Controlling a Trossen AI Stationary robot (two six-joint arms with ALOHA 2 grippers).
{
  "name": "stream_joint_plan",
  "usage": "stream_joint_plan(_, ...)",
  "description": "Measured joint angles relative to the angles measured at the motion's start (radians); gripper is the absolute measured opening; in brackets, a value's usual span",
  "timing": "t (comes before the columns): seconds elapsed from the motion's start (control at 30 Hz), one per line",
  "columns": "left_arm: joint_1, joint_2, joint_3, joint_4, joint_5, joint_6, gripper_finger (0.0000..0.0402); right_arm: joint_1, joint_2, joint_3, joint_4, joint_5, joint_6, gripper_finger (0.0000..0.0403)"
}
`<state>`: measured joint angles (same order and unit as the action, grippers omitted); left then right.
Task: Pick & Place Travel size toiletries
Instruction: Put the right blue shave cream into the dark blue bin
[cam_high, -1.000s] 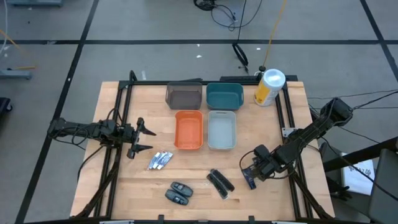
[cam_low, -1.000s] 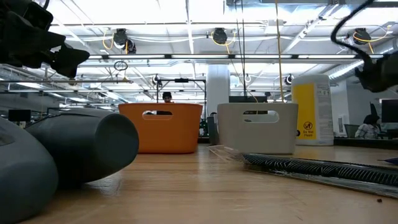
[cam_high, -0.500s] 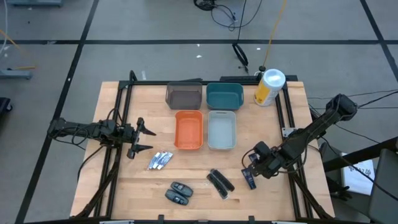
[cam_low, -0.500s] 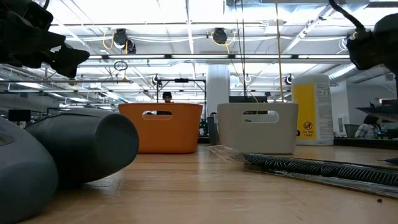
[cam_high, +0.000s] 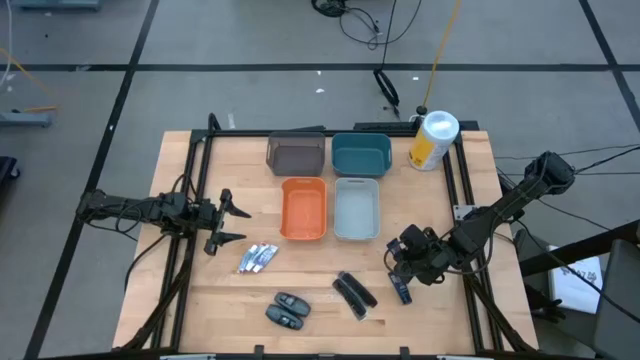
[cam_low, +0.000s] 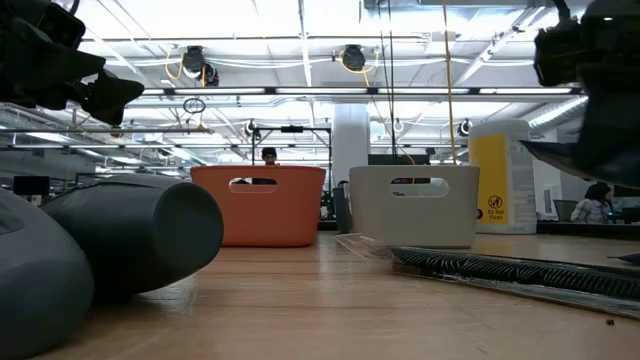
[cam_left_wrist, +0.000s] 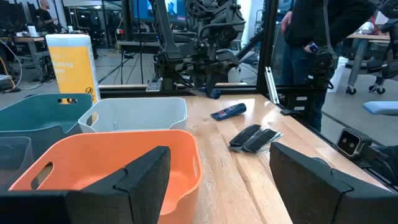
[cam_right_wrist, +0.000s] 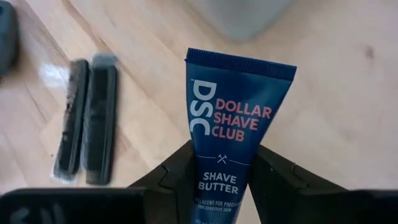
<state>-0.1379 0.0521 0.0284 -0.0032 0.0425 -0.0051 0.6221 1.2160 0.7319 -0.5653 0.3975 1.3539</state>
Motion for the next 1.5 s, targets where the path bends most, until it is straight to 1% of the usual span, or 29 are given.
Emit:
stream_joint_plan(0.23,0.000,0.000,0.000,0.000,0.000,0.000,0.0274,-0.066,0.000,0.000,0.092,0.079,-0.232,0.0120)
stream_joint_plan(0.67,0.000,0.000,0.000,0.000,0.000,0.000,0.0274,-0.205,0.000,0.000,0.214,0.080,-0.574,0.0121)
stream_joint_plan(0.87,0.000,0.000,0.000,0.000,0.000,0.000,0.0274,-0.259,0.000,0.000,0.263,0.079,-0.686,0.0121)
stream_joint_plan(1.23,0.000,0.000,0.000,0.000,0.000,0.000,0.0274,-0.359,-0.001,0.000,0.349,0.070,-0.836,0.0121)
stream_joint_plan(1.3,0.000,0.000,0.000,0.000,0.000,0.000,0.0273,-0.376,-0.001,0.000,0.371,0.049,-0.846,0.0121)
stream_joint_plan(1.5,0.000,0.000,0.000,0.000,0.000,0.000,0.0273,-0.426,-0.001,0.001,0.454,-0.080,-0.895,0.0121)
